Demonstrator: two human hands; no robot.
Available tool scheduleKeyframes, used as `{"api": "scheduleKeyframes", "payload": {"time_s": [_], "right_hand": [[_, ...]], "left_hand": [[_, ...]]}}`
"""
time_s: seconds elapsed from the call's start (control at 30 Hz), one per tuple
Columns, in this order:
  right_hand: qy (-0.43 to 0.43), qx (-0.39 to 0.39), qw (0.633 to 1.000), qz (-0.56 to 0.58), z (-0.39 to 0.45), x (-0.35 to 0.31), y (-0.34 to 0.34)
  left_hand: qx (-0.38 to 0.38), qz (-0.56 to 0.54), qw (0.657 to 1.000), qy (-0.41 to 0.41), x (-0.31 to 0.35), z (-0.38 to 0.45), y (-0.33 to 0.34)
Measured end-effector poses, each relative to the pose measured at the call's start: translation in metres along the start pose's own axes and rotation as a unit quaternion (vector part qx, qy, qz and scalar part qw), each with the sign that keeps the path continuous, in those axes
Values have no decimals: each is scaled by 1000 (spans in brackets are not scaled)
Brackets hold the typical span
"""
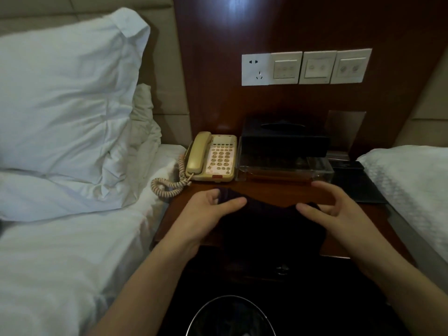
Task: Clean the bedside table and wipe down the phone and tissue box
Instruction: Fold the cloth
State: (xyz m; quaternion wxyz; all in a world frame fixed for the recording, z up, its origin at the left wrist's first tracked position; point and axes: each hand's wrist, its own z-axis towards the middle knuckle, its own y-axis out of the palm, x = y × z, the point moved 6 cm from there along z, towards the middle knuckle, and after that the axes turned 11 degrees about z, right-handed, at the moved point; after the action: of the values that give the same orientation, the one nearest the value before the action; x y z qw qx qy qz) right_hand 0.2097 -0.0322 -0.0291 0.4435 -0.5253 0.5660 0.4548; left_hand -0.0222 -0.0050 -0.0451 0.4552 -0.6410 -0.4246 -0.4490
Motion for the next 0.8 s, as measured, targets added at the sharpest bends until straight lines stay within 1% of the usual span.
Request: {"api": "scheduleKeyframes", "payload": {"time_s": [0.1,0.17,0.23,0.3,0.33,0.4,0.43,0.5,0.53,0.57,0.6,0.67,0.73,0.77,0.8], "right_hand": [[-21,-24,999,-39,-6,-2,-2],[-54,0,995,-79,-6,-2,-11],[-76,37,993,-87,-4,2,-20],[-84,70,993,-40,-6,9,-27],[-72,76,994,14,-7,12,-29],[-44,49,992,112,-13,15,-28],[-46,14,991,128,-16,12,-26],[-86,-49,992,78,-22,3,-26],[-119,-57,991,23,-26,-2,-27],[-157,-47,986,-43,-29,-8,-29],[-199,-22,972,-121,-32,-14,-32],[-269,34,928,-255,-35,-25,-37],[-310,58,898,-308,-35,-34,-39],[-323,49,893,-310,-32,-35,-40],[-318,25,905,-281,-29,-35,-40]], "left_hand": [[-12,46,999,14,12,-11,-2],[-13,60,998,26,16,-16,-2],[0,60,998,34,18,-19,-2],[19,38,999,32,20,-19,-3],[29,28,999,31,20,-19,-3],[50,26,997,48,22,-19,-5],[49,38,995,72,25,-19,-6],[28,91,989,111,28,-20,-7],[20,133,984,120,31,-21,-8],[20,190,973,129,34,-22,-9],[27,243,959,141,37,-23,-9],[49,305,936,170,43,-25,-9],[73,328,925,177,48,-27,-7],[84,334,922,177,49,-26,-8],[88,340,920,175,50,-25,-10]]}}
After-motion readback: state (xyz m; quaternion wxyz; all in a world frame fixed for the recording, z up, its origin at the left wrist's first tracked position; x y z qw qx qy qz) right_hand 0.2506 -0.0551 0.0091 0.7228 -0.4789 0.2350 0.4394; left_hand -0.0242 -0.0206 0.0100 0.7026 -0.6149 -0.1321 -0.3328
